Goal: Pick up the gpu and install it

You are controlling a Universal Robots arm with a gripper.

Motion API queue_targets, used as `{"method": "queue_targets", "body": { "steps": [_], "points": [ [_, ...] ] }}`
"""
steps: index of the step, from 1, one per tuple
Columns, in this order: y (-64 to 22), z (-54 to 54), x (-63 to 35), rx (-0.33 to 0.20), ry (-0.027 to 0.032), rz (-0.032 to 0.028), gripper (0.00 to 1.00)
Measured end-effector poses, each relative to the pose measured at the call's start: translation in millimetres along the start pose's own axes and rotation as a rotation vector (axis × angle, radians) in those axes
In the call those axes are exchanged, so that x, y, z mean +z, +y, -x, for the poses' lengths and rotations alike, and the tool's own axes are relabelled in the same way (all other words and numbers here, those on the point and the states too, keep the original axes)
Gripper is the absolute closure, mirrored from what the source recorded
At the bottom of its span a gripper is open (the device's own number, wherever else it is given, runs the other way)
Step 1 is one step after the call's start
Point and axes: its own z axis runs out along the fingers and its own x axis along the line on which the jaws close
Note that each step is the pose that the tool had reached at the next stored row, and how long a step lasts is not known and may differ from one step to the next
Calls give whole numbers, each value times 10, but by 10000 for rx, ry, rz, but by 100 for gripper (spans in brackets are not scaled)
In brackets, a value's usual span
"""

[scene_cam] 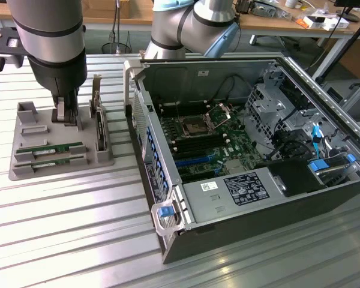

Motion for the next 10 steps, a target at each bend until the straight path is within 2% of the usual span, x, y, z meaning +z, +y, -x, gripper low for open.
{"method": "queue_targets", "body": {
  "steps": [4,10],
  "points": [
    [0,-3,8,-1,-30,4,70],
    [-1,-10,34,-4,-111,15,70]
  ]
}}
